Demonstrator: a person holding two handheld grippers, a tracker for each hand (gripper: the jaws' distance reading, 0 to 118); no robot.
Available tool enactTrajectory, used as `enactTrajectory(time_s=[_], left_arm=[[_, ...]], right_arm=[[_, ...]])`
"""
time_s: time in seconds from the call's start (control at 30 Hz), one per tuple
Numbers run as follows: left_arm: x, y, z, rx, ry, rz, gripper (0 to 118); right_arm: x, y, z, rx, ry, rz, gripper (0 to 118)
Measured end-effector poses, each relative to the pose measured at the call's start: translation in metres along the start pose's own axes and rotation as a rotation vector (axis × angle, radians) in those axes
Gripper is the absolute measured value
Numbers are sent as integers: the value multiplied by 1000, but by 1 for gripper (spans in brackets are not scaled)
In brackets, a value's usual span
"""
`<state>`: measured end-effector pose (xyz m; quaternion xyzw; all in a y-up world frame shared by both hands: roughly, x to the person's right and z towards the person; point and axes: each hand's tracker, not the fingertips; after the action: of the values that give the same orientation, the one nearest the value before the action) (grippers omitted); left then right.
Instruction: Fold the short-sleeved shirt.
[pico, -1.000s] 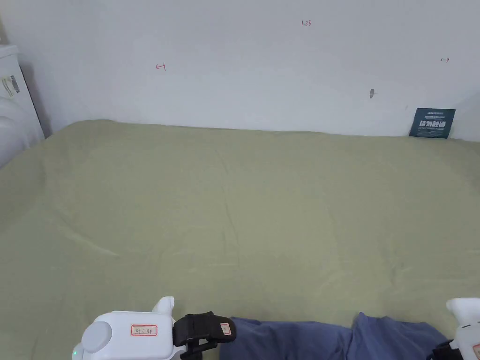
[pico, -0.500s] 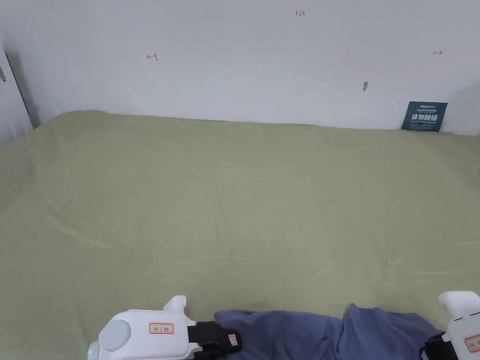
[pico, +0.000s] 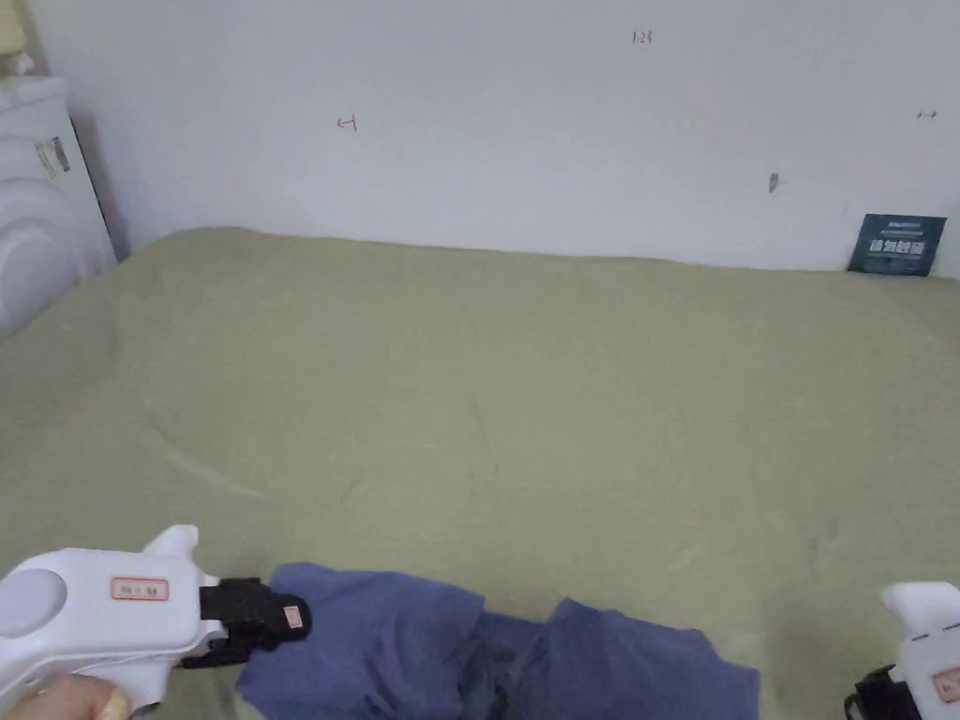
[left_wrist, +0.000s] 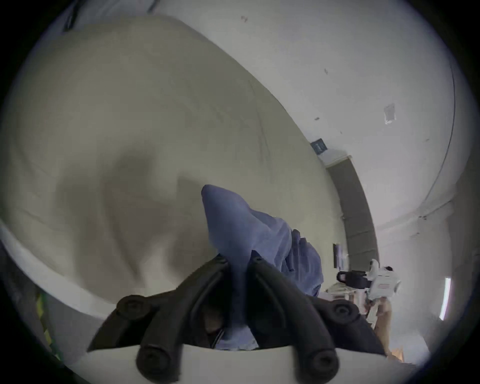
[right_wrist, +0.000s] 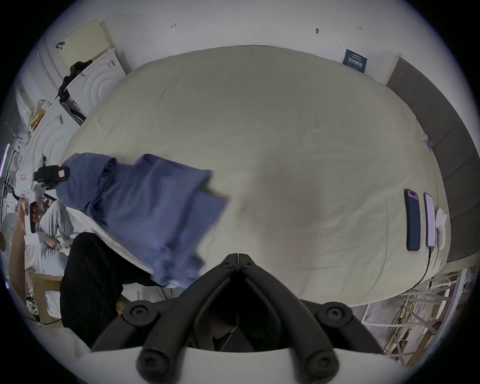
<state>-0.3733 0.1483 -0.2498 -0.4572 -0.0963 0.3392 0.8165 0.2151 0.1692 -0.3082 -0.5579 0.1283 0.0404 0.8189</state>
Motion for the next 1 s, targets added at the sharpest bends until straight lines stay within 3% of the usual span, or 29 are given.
enactTrajectory(time_s=[0.13,0.27,0.47,0.67,0.7,0.73,0.8,0.83,1.0], left_arm=[[9,2,35,33,14,34,10],[49,-4,28,24,-26,13,11],[141,-25,-29,-119,-188,-180,11],[195,-50,-116,-319,-210,-257,13],[197,-54,-131,-333,-197,-250,23],[199,-59,-143,-330,-192,-239,41],[195,-65,-155,-368,-241,-171,96],[194,-67,-159,-385,-269,-149,102],[187,-61,-138,-309,-343,-166,100]], right_arm=[[-11,8,-5,-4,16,27,0],[-15,12,-7,-7,19,35,0],[-7,10,-4,-3,3,14,0],[4,5,-6,-8,-12,-10,0],[6,4,-6,-6,-11,-15,0],[7,4,-8,-6,-10,-18,0],[10,2,-11,-16,-7,-20,0],[11,2,-12,-21,-8,-18,0],[13,-2,-14,-28,-6,-25,0]])
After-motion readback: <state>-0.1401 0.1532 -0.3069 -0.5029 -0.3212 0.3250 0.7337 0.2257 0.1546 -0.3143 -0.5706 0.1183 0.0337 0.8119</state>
